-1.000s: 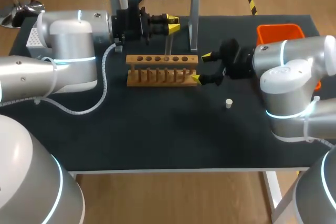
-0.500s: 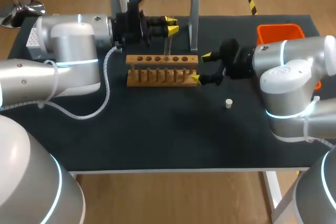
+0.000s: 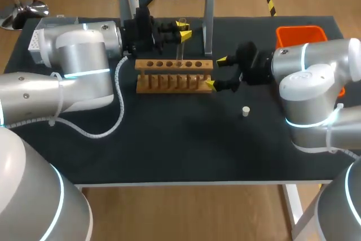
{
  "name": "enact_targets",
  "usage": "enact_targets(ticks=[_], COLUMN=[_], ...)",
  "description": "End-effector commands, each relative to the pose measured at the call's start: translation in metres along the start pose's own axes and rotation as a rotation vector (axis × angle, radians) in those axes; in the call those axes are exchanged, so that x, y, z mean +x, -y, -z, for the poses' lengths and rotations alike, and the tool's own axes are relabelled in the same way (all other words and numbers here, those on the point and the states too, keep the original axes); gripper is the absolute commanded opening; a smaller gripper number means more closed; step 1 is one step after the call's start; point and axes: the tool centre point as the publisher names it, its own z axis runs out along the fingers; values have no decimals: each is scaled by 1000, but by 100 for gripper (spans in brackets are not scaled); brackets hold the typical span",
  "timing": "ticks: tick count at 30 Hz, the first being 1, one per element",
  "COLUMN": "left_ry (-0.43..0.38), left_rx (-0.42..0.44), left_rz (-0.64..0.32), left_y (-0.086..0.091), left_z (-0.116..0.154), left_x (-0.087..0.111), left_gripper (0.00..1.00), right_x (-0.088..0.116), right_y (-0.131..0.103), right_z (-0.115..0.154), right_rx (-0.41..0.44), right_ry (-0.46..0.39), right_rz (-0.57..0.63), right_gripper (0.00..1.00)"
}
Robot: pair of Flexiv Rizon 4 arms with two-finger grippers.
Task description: Invert the test tube, pick up the pipette, mount the tip to pipette, aspirate from beaker and dispense into the tube, eject the tip, return the pipette, and cap with the stopper.
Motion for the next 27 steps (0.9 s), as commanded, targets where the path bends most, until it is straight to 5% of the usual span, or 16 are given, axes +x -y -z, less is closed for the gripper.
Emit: enact_targets(ticks=[1,27], left_ry=[28,35], left_rx=[7,43], left_rz=[-1,-29], left_y=[-4,-18], left_z=[-2,-5], left_x=[4,-4], left_gripper=[0,0], right_x=[0,0], right_y=[1,1], right_z=[0,0], right_rx=[-1,-1], right_ry=[0,0], right_rz=[0,0], right_gripper=[100,100])
